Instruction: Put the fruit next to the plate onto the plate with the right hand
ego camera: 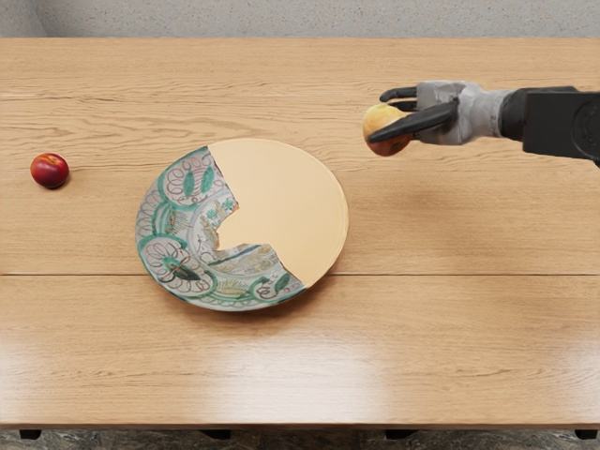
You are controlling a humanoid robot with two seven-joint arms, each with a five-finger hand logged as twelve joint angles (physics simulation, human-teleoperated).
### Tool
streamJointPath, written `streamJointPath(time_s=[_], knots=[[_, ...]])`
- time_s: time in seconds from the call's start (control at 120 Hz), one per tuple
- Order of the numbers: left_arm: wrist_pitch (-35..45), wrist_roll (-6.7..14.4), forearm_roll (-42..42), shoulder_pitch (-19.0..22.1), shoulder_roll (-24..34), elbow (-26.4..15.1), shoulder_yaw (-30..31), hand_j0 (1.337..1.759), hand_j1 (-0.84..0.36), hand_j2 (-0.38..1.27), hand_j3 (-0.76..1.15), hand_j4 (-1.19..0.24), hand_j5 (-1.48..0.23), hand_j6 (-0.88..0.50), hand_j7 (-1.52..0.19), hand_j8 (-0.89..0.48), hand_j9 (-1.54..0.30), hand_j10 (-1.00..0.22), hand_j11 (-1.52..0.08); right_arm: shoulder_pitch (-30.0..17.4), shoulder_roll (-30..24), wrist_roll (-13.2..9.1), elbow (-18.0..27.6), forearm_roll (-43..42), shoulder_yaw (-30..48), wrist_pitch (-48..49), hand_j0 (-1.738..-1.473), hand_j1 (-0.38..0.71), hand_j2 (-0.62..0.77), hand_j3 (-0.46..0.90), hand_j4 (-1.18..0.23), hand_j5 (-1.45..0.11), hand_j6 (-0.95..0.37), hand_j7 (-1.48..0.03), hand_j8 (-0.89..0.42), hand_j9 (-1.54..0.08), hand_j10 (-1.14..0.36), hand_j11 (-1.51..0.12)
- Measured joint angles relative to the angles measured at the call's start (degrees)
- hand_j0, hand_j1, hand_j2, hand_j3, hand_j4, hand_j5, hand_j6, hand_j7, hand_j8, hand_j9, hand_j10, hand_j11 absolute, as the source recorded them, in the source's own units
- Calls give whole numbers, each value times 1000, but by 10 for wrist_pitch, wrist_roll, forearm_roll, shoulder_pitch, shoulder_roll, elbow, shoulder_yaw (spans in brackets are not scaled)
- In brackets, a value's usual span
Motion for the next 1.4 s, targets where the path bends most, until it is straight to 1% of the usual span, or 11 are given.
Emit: streamJointPath(time_s=[0.083,0.258,0.367,0.517,0.833,0.925,0.975,1.017,1.108,1.283,1.4], knots=[[0,0,0,0,0,0,0,1658,349,0,0,-1,0,-1,0,-1,0,-1,0,4,56,0,-12,-6,7,11,-1637,219,232,-1,-886,-1092,-391,-1130,-167,-1140,-284,-1154],[0,0,0,0,0,0,0,1658,349,0,0,-1,0,-1,0,-1,0,-1,0,17,189,0,-65,-43,8,19,-1639,215,218,0,-886,-1100,-386,-1133,-169,-1143,-277,-1162],[0,0,0,0,0,0,0,1658,349,0,0,-1,0,-1,0,-1,0,-1,0,18,244,0,-103,-66,6,23,-1640,218,228,0,-885,-1105,-384,-1133,-165,-1150,-276,-1170],[0,0,0,0,0,0,0,1658,349,0,0,-1,0,-1,0,-1,0,-1,0,17,271,0,-126,-75,1,25,-1640,229,234,-1,-884,-1107,-377,-1134,-156,-1154,-268,-1180],[0,0,0,0,0,0,0,1658,349,0,0,-1,0,-1,0,-1,0,-1,0,10,280,0,-151,-78,-19,26,-1638,235,243,-1,-882,-1109,-377,-1134,-154,-1154,-265,-1178],[0,0,0,0,0,0,0,1658,349,0,0,-1,0,-1,0,-1,0,-1,0,10,280,0,-163,-77,-31,27,-1643,164,161,0,-742,-926,-447,-951,-232,-963,-293,-981],[0,0,0,0,0,0,0,1658,349,0,0,-1,0,-1,0,-1,0,-1,0,11,280,0,-168,-77,-37,27,-1646,107,117,0,-627,-783,-396,-804,-228,-812,-289,-828],[0,0,0,0,0,0,0,1658,349,0,0,-1,0,-1,0,-1,0,-1,0,12,280,1,-171,-76,-40,27,-1648,60,89,0,-542,-678,-353,-695,-217,-702,-232,-715],[0,0,0,0,0,0,0,1658,349,0,0,-1,0,-1,0,-1,0,-1,0,13,280,1,-174,-76,-44,27,-1652,-31,47,0,-394,-494,-273,-506,-187,-509,-184,-518],[0,0,0,0,0,0,0,1658,349,0,0,-1,0,-1,0,-1,0,-1,0,19,280,1,-175,-74,-46,27,-1655,-180,14,0,-195,-247,-143,-252,-107,-253,-106,-257],[0,0,0,0,0,0,0,1658,349,0,0,-1,0,-1,0,-1,0,-1,0,47,279,1,-167,-66,-34,42,-1657,-253,8,0,-110,-139,-80,-142,-60,-143,-59,-145]])
